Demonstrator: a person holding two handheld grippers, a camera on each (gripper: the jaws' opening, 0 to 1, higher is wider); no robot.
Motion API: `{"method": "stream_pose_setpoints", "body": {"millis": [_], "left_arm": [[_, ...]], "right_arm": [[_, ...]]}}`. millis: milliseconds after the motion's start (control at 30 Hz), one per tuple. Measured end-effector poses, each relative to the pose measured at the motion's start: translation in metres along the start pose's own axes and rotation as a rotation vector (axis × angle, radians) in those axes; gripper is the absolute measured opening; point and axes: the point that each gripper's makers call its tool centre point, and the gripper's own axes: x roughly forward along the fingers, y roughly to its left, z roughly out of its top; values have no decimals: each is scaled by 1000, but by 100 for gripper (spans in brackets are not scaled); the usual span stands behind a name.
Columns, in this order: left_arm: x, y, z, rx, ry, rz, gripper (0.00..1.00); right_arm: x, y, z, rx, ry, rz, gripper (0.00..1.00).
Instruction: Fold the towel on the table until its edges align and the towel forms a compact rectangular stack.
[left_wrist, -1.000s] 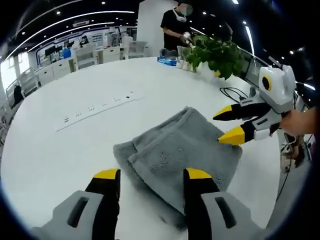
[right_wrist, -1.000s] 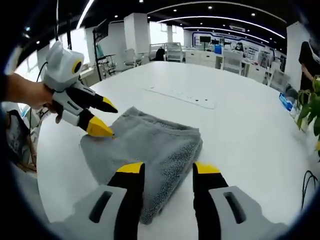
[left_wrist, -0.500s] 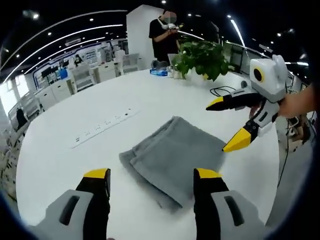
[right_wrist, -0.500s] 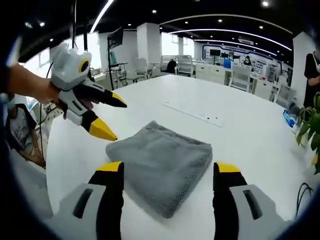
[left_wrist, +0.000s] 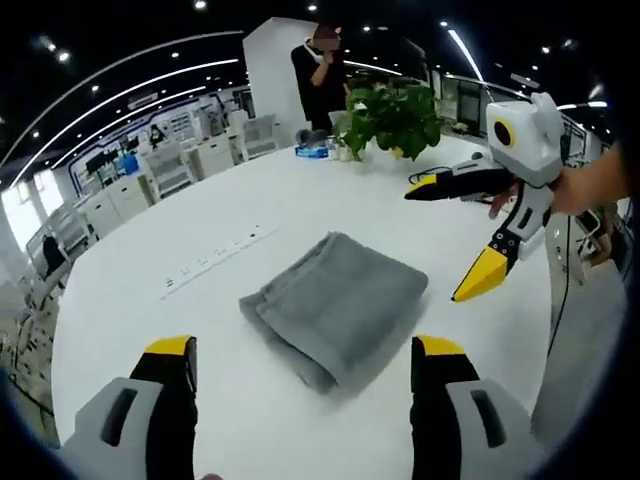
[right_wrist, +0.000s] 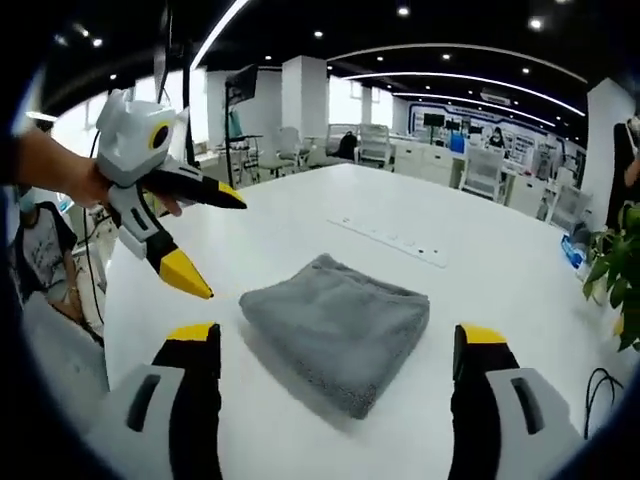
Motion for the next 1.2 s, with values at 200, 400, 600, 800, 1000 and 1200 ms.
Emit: {"method": "stream_pose_setpoints", "body": {"millis": [200, 400, 600, 800, 1000, 1200], "left_arm": [[-18, -5, -7, -25, -10, 35, 99], [-33, -15, -19, -42, -18, 52, 99], [-45, -22, -28, -43, -10, 69, 99], [-56, -28, -36, -50, -21, 94, 99], [-69, -41, -41, -72, -61, 114, 99], [-74, -39, -64, -119, -81, 151, 99]], "right_arm": [[-19, 12, 0, 14, -12, 0, 99], [-38, 19, -2, 22, -38, -14, 99], [-53, 21, -10, 33, -38, -27, 99], [-72, 26, -21, 46, -51, -46, 99], [-82, 34, -32, 49, -57, -40, 99], [-93, 39, -39, 66, -87, -52, 99]]}}
